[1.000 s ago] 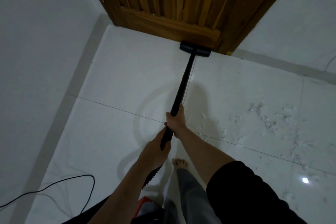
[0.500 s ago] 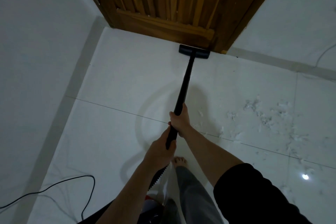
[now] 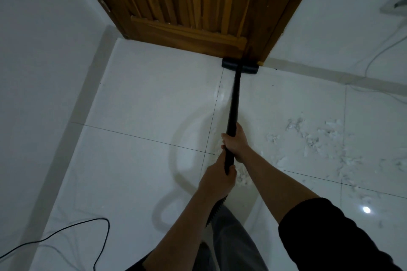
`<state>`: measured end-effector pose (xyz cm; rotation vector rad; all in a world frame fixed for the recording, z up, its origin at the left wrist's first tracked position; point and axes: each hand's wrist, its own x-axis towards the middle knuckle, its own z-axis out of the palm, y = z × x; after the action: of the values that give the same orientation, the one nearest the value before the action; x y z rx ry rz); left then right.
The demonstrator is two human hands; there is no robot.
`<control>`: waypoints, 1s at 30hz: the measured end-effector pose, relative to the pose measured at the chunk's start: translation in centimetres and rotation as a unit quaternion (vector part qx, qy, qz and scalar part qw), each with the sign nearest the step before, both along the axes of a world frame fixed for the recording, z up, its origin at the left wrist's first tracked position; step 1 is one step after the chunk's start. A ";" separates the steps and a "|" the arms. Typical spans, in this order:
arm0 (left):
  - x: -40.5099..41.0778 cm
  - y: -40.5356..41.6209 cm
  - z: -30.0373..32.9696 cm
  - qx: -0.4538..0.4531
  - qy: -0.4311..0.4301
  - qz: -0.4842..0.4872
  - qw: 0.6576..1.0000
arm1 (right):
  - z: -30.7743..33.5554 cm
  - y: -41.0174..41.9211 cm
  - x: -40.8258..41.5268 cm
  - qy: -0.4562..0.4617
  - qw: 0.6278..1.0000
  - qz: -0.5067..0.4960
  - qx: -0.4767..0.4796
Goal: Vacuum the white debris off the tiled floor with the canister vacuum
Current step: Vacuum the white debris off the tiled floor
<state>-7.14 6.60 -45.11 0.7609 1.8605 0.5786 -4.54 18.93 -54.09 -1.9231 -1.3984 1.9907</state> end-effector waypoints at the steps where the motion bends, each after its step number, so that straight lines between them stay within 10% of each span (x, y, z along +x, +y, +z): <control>1: 0.3 0.4 0.0 -0.001 0.001 0.000 1.000 | 0.0 0.3 0.2 0.001 1.000 0.001 -0.003; 30: 6.3 -9.9 2.2 0.036 0.036 0.037 0.998 | 2.2 -9.9 5.5 0.055 0.998 0.003 -0.013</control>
<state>-0.86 -3.27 -42.95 0.7715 1.9487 0.6756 0.96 8.98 -51.88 -1.7916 -1.3604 2.0906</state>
